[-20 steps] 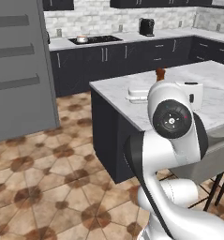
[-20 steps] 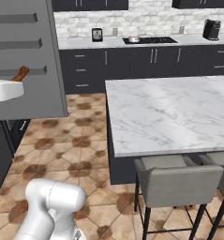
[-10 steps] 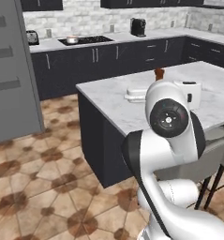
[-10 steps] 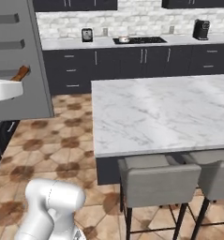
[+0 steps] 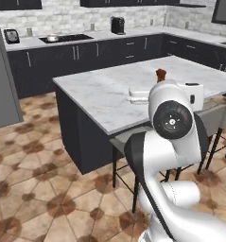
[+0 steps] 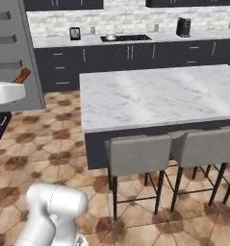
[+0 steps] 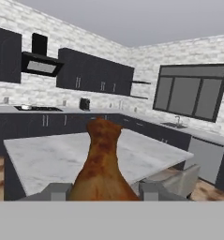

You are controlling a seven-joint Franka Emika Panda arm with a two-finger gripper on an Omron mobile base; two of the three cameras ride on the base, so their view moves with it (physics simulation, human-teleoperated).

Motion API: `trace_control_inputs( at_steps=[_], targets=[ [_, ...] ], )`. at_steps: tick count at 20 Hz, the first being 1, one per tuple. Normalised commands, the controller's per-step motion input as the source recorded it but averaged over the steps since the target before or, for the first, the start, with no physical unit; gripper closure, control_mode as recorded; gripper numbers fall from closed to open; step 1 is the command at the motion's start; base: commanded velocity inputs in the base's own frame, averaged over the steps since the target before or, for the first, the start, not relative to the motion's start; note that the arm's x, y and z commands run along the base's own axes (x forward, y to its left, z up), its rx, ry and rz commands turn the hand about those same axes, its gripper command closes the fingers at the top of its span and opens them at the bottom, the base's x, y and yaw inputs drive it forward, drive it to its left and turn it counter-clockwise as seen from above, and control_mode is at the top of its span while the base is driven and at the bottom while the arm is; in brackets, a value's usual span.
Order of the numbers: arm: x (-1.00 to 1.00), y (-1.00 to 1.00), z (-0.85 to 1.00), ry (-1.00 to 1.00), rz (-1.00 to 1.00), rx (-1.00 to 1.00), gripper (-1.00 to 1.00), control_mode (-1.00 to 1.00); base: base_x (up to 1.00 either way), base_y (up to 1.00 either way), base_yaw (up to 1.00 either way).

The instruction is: Retrieve the chicken drumstick from the fridge and place it on the saucepan with marinade on the stove.

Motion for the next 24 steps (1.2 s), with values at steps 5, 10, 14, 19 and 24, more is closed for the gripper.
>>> trace_control_inputs(
  at_steps=[5,10,14,19,24],
  targets=[
    [0.00,0.00,0.00,0.00,0.00,0.00,1.00,1.00,-0.67,-0.23,-0.13],
    [0.00,0.00,0.00,0.00,0.00,0.00,1.00,1.00,0.12,-0.84,-0.08],
    [0.00,0.00,0.00,0.00,0.00,0.00,1.00,1.00,0.34,-1.00,-0.08],
    [0.00,0.00,0.00,0.00,0.00,0.00,1.00,1.00,0.33,-1.00,-0.07],
    [0.00,0.00,0.00,0.00,0.00,0.00,1.00,1.00,0.30,-1.00,-0.11]
  ],
)
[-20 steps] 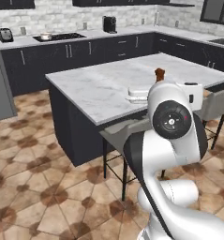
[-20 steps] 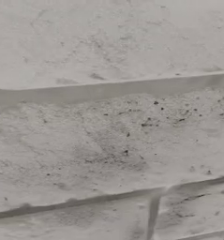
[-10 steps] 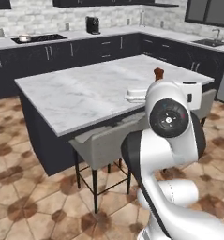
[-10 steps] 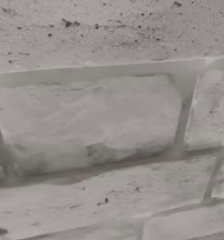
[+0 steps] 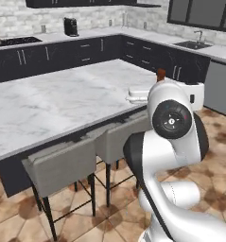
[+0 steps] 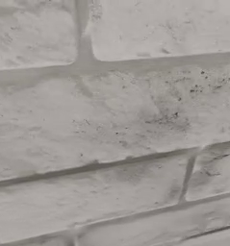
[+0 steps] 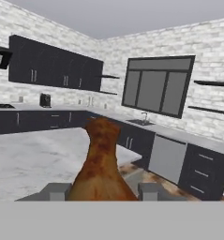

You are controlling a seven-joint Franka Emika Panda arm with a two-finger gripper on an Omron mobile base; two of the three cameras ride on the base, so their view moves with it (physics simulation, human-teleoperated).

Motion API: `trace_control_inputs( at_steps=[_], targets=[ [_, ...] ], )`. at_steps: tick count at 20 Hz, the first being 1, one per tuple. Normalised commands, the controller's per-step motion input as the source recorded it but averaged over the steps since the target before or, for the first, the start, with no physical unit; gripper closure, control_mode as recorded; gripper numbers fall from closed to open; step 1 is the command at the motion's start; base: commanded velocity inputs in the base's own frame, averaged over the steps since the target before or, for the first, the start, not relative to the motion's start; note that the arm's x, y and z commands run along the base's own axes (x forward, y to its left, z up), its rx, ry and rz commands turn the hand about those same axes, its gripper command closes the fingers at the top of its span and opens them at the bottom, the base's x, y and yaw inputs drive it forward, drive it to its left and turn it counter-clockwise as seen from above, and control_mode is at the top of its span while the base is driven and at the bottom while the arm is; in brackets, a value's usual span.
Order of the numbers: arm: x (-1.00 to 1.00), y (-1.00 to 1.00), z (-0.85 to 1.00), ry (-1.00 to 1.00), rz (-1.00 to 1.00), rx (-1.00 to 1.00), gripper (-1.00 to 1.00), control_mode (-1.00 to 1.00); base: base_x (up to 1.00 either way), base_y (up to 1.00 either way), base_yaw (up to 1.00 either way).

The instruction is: Retrieve the chicken drumstick from the fridge and place it on the saucepan with marinade on the stove.

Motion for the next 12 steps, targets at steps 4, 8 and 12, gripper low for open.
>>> trace_control_inputs(
  at_steps=[4,8,12],
  targets=[
    [0.00,0.00,0.00,0.00,0.00,0.00,1.00,1.00,0.31,-1.00,-0.11],
    [0.00,0.00,0.00,0.00,0.00,0.00,1.00,1.00,0.34,-1.00,-0.10],
    [0.00,0.00,0.00,0.00,0.00,0.00,1.00,1.00,0.37,-1.00,-0.06]
  ],
)
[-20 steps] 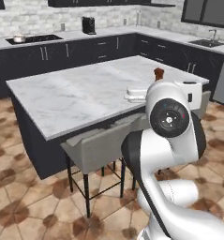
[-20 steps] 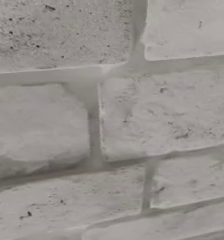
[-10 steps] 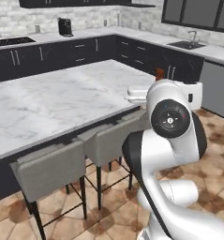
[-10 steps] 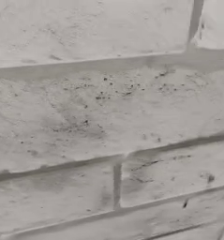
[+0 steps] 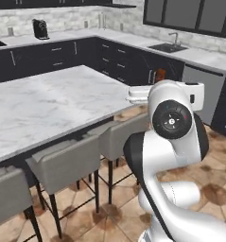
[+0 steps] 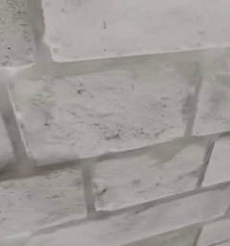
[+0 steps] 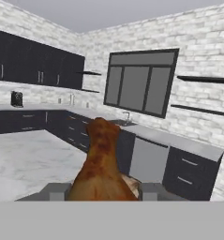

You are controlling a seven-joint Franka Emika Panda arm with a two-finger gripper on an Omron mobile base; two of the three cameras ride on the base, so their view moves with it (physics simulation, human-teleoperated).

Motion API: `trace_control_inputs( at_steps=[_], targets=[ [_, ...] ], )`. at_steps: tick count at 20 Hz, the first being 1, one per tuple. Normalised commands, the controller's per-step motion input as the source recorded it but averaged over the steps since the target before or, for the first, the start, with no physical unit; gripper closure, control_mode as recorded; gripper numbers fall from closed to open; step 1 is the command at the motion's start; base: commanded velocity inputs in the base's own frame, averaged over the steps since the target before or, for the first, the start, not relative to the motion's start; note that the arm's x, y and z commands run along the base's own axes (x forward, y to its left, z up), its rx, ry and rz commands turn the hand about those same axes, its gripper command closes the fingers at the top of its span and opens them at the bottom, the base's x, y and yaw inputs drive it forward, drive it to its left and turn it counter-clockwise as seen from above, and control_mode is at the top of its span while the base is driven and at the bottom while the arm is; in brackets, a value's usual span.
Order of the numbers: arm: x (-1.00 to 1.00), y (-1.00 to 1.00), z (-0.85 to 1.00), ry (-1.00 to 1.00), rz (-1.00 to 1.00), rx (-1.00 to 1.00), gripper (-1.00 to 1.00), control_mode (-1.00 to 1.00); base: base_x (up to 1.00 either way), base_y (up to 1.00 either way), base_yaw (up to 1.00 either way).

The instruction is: Retrieve the chicken drumstick from the fridge and place it on the saucepan with marinade on the stove.

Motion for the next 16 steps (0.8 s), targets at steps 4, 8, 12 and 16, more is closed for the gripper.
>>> trace_control_inputs(
  at_steps=[4,8,12,16],
  targets=[
    [0.00,0.00,0.00,0.00,0.00,0.00,1.00,1.00,0.41,-1.00,-0.03],
    [0.00,0.00,0.00,0.00,0.00,0.00,1.00,1.00,0.41,-1.00,0.00],
    [0.00,0.00,0.00,0.00,0.00,0.00,1.00,1.00,0.41,-0.96,0.05],
    [0.00,0.00,0.00,0.00,0.00,0.00,1.00,1.00,0.45,-0.97,0.05]
  ],
)
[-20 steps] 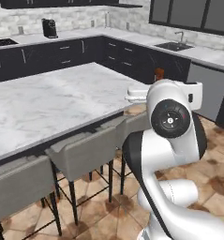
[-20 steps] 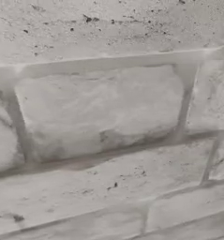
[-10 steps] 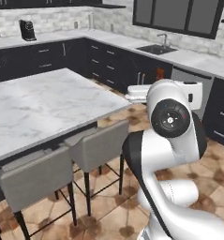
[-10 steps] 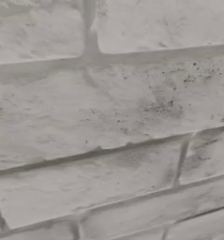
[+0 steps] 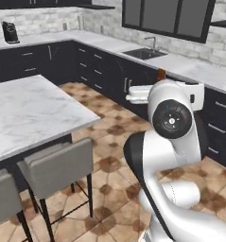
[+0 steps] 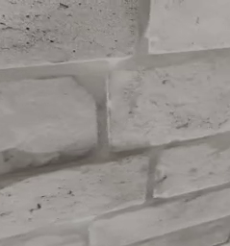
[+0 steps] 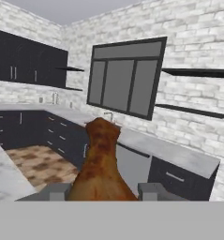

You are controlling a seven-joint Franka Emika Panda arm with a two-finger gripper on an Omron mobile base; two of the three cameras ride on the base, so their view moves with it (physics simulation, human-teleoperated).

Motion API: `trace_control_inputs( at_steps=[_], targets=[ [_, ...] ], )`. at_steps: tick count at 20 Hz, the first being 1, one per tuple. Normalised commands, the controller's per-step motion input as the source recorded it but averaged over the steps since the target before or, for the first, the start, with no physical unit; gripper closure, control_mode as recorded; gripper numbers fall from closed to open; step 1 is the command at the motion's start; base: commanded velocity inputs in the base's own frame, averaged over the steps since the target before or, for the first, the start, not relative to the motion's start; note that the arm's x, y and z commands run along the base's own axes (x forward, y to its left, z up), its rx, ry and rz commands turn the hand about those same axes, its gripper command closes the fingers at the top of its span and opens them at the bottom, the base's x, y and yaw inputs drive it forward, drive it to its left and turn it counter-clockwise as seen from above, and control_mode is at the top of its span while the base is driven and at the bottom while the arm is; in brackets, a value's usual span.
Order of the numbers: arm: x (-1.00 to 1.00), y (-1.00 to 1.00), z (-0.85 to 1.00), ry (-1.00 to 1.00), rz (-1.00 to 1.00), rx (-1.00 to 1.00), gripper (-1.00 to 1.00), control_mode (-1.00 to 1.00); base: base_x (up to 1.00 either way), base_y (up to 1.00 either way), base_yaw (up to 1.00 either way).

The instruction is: Retrieve the chicken drumstick from the fridge and place it on the saucepan with marinade on the stove.

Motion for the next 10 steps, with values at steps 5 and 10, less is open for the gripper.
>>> trace_control_inputs(
  at_steps=[5,10],
  targets=[
    [0.00,0.00,0.00,0.00,0.00,0.00,1.00,1.00,0.46,-1.00,0.01],
    [0.00,0.00,0.00,0.00,0.00,0.00,1.00,1.00,0.56,-0.93,0.06]
  ],
)
